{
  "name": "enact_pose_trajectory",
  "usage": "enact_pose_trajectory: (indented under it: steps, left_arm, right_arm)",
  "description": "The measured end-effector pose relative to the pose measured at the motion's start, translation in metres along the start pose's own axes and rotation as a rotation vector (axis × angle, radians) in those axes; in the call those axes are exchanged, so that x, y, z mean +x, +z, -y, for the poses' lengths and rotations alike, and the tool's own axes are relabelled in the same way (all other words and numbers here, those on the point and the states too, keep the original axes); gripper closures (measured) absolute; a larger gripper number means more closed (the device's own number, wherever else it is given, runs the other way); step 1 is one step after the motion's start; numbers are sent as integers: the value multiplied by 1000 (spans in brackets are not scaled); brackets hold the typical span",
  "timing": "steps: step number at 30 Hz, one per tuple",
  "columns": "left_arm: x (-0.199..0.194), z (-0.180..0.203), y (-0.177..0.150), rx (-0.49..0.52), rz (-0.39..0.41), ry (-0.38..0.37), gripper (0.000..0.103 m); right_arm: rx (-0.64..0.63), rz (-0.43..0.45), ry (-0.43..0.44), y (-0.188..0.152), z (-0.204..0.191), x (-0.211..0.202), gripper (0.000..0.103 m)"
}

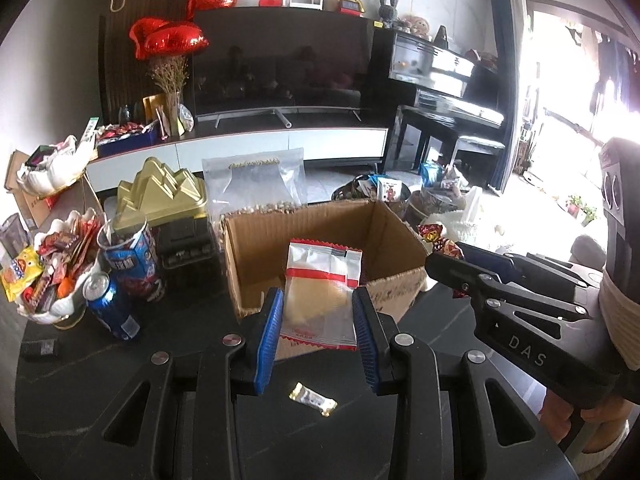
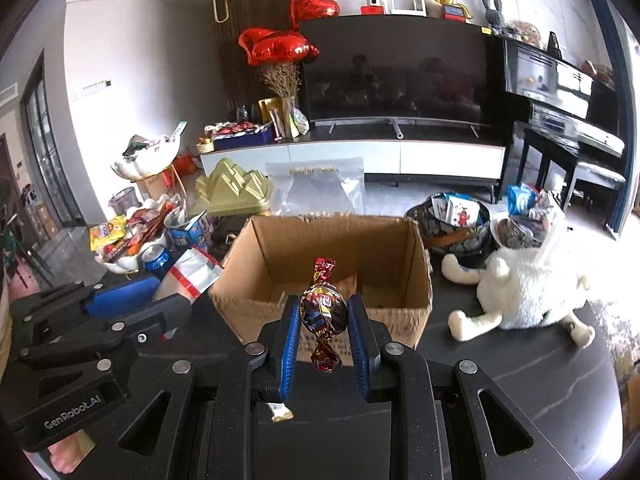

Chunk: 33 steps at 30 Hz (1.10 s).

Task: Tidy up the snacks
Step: 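Carry the cookie pack and red-gold candy over the cardboard box, then open both tools to drop the cookie pack and candy into the box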

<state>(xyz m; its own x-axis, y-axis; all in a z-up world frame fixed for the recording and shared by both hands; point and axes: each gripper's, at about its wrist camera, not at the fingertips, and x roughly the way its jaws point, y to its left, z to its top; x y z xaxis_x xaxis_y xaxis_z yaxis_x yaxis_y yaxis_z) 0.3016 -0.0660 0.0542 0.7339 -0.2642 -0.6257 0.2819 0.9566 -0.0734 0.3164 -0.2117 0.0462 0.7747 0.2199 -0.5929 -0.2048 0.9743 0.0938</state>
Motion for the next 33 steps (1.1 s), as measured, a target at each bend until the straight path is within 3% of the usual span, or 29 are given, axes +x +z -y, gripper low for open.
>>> enact_pose_trajectory:
  steps: [23, 24, 26, 33]
  left_arm:
    - [83, -13, 43, 3, -55, 12, 66]
    - [85, -14, 44, 1, -57, 10, 60]
    - [89, -15, 45, 3, -58, 20, 48]
    - [82, -20, 36, 6, -48, 80, 46]
  right_arm:
    - [7, -32, -18, 30, 28, 75, 77]
    - [14, -36, -18, 31, 30, 78, 75]
    - [38, -46, -21, 32, 35, 82, 48]
    - [32, -47, -42, 24, 35, 83, 48]
